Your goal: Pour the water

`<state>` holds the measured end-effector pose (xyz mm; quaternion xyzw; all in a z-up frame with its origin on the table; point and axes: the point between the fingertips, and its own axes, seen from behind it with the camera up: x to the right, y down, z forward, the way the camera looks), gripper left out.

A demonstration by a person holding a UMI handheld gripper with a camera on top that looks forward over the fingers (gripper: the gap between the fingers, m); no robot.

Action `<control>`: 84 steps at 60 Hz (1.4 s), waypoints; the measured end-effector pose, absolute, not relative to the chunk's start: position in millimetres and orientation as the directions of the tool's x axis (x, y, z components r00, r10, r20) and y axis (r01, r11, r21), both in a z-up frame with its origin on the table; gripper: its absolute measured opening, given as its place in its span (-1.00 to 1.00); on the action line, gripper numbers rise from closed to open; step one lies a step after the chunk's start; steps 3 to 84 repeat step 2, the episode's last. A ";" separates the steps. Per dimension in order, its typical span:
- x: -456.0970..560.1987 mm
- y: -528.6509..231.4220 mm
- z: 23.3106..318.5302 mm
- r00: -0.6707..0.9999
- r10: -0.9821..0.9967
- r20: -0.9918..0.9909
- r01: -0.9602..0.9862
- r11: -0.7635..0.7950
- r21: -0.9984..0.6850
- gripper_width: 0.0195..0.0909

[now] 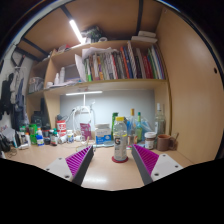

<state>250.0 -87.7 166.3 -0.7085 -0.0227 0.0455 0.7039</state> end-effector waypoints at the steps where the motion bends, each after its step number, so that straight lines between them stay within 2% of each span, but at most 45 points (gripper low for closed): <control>1: 250.0 -89.2 167.0 0.995 0.094 -0.034 -0.033 -0.008 -0.999 0.84; 84: 250.7 -90.7 167.2 0.995 0.092 -0.035 -0.035 -0.009 -0.999 0.84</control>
